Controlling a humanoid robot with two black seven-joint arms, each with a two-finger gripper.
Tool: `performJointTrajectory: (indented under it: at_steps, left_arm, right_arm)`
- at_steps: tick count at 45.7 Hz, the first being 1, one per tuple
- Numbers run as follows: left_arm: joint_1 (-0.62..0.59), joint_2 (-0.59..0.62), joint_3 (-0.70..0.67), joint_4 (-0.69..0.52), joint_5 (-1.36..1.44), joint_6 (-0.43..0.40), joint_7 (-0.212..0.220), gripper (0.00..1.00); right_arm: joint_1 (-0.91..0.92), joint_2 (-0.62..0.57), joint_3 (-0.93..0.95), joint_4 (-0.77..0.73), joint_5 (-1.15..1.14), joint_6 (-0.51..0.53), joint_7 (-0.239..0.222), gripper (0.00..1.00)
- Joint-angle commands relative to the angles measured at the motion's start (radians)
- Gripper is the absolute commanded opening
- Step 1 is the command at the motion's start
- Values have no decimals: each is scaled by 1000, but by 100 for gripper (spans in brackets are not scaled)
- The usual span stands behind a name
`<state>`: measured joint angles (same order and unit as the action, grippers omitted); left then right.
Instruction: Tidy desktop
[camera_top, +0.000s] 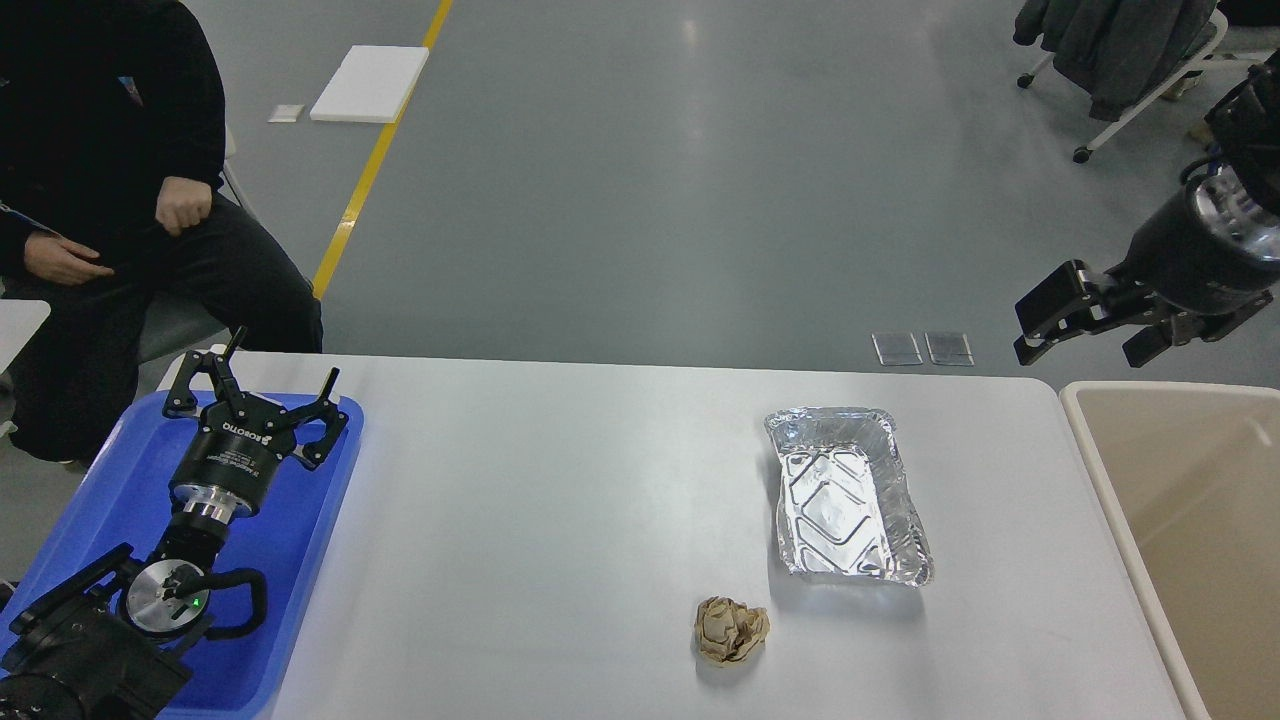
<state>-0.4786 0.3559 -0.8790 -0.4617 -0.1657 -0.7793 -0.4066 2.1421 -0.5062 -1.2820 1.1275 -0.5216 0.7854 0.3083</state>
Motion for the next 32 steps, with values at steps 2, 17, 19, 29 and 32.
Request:
performJointTrajectory:
  at_steps: [2,17,19,29,32]
  left_arm:
    - [0,0,0,0,2,0,-1,99]
    - [0,-2,0,-2,0,0,0,99]
    - [0,-2,0,-2,0,0,0,99]
    - [0,-3,0,0,0,0,0,99]
    - [0,-3,0,0,0,0,-1,99]
  right_arm:
    - [-1,0,1,0,0,0,0,100]
    - [1,0,1,0,0,0,0,100]
    - [2,0,3,0,0,0,0,100]
    - [13,11,3,0,0,0,0,100]
    - [15,29,4,0,0,0,0,100]
